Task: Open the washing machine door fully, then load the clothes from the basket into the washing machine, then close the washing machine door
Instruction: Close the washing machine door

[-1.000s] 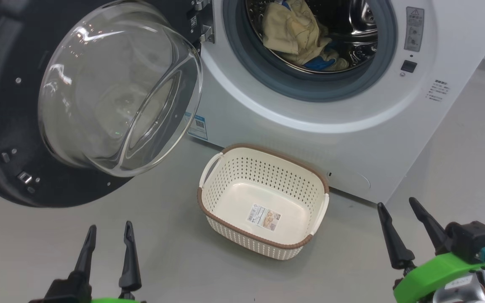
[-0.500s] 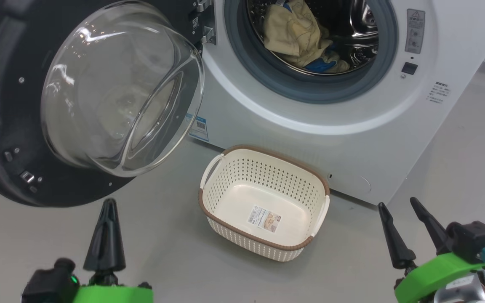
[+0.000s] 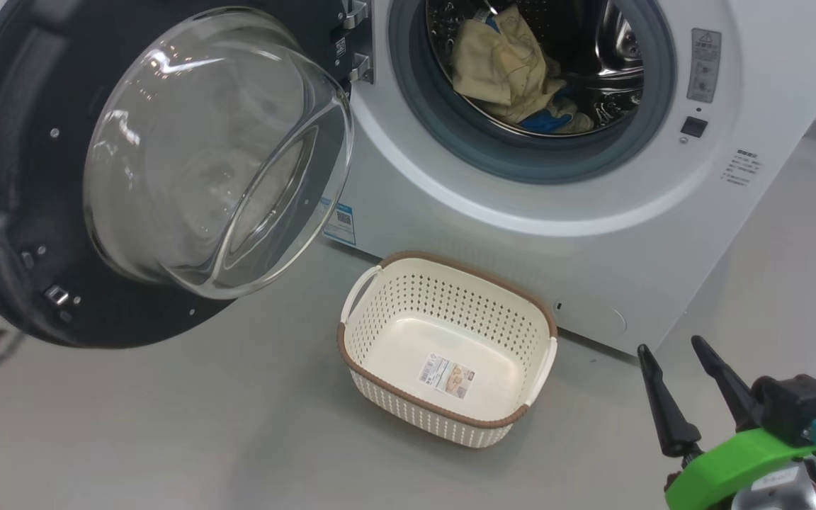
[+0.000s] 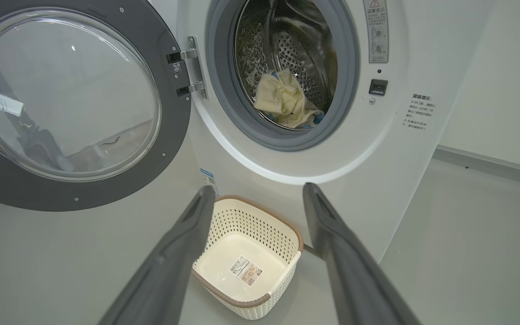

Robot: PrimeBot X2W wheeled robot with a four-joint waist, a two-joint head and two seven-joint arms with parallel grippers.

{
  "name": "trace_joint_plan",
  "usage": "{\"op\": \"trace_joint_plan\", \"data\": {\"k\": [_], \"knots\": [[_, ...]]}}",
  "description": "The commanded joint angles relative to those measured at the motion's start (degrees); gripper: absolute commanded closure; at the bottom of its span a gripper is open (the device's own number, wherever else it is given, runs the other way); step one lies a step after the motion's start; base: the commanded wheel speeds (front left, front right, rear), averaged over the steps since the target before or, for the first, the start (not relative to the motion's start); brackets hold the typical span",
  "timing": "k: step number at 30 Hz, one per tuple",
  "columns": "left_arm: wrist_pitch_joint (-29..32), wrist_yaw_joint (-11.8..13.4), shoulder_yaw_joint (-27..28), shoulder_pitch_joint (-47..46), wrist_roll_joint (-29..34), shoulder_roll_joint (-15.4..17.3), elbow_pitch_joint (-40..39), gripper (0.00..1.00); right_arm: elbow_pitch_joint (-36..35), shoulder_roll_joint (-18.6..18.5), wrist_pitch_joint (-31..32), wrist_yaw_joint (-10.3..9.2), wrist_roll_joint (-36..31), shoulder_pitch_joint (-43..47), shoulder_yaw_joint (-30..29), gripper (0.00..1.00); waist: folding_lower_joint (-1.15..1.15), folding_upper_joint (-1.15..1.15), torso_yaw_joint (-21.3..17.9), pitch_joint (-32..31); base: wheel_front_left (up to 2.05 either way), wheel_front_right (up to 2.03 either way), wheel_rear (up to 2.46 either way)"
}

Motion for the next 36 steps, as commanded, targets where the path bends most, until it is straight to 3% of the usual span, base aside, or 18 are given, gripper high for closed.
{"op": "trace_joint_plan", "data": {"k": [1,6,8,14,20,28,36], "knots": [[2.42,0.52,4.04,-4.27,-3.65,3.12,1.24,1.0,-2.05,-0.69,-0.08,0.01,-0.22,-1.0,1.07,0.0,0.0,0.0,-0.55,-0.07,0.0,0.0,0.0],[10.32,3.39,12.31,-12.02,-14.18,9.88,16.86,1.0,-1.69,-0.49,-0.44,0.01,0.07,-0.57,1.19,0.0,0.0,0.0,-2.28,0.24,0.0,0.0,0.0],[12.0,3.94,15.26,-13.87,-17.84,11.2,23.1,1.0,-1.61,-0.51,-0.52,0.01,0.12,-0.55,1.31,0.0,0.0,0.0,-2.95,0.49,0.0,0.0,0.0],[15.88,4.9,22.41,-15.54,-27.02,12.29,37.9,1.0,-1.62,-0.93,-0.52,0.01,0.35,-0.69,1.32,0.0,0.0,0.0,-4.06,1.03,0.0,0.0,0.0],[19.58,6.46,26.57,-12.63,-31.8,12.49,49.82,1.0,-1.87,-1.39,-0.23,0.01,0.49,-0.91,1.48,0.0,0.0,0.0,-4.56,1.12,0.0,0.0,0.0],[24.97,4.81,26.84,-8.35,-34.08,11.02,57.73,1.0,-2.46,-1.81,0.4,0.01,0.6,-1.17,1.89,0.0,0.0,0.0,-5.13,1.65,0.0,0.0,0.0],[31.61,2.64,24.35,-6.91,-35.32,9.33,57.54,1.0,-2.74,-2.18,0.78,0.01,0.72,-1.93,2.28,0.0,0.0,0.0,-5.48,2.2,0.0,0.0,0.0]]}}
